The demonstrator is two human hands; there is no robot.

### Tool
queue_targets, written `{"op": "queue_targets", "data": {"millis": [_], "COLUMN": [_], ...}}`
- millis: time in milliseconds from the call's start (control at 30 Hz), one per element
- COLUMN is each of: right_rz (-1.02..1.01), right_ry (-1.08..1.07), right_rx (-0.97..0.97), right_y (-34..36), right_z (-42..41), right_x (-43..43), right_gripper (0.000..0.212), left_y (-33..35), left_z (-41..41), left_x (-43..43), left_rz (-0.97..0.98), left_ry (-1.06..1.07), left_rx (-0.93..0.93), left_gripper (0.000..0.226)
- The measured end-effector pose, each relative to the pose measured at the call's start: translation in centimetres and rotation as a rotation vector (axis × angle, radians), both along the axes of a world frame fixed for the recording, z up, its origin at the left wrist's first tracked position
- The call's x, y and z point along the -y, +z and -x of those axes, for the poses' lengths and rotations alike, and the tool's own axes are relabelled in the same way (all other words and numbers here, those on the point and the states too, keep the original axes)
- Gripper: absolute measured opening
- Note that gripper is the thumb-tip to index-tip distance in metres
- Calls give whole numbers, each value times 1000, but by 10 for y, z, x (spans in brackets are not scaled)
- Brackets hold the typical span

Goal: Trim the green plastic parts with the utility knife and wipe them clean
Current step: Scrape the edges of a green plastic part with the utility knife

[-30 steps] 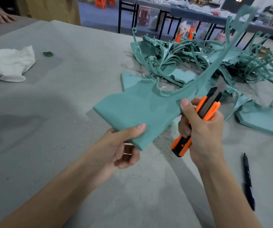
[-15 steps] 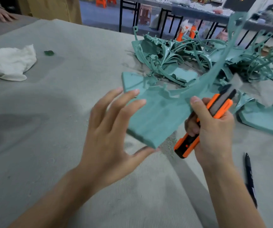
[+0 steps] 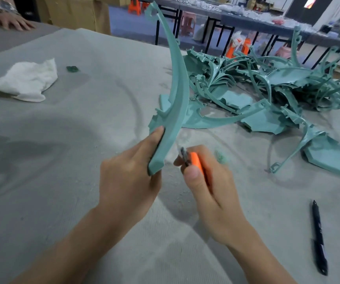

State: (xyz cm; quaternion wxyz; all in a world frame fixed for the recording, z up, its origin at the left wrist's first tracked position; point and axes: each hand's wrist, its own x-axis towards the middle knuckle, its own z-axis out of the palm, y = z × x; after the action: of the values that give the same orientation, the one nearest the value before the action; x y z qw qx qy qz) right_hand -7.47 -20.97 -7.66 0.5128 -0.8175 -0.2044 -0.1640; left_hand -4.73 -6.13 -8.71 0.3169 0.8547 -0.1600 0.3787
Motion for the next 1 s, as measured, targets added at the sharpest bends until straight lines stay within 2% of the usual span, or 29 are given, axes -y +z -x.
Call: {"op": "queue_targets", "data": {"millis": [167,367,433,500,667,867,1000], "right_rz": [108,120,114,117,98,99,62], "right_ry": [-28,-60,-69,-82,-145,-243,-198], "right_rx": [80,111,97,93,95,52,118], "right_y": [-2,-6,-7,-8,-8,-6,-5], "right_z": [2,1,0,-1,-5,-12,-8], "right_x": [-5,-6,-6,-6,-6,1,1], "right_gripper": [40,32,31,32,44,40,39], "left_y": [3,10,12,12,9,3,3], "left_z": [5,7,7,6,5,6,4], "left_x": [-2,0,0,1,4,8,9], "left_rz": [82,47,9,-15,-36,-39,-43], "left_ry": [-138,-98,-58,-33,22,7,41], "left_rx": [-58,-94,-105,-112,-78,-74,-89], "left_gripper": [51,44,53,55,43,45,44]}}
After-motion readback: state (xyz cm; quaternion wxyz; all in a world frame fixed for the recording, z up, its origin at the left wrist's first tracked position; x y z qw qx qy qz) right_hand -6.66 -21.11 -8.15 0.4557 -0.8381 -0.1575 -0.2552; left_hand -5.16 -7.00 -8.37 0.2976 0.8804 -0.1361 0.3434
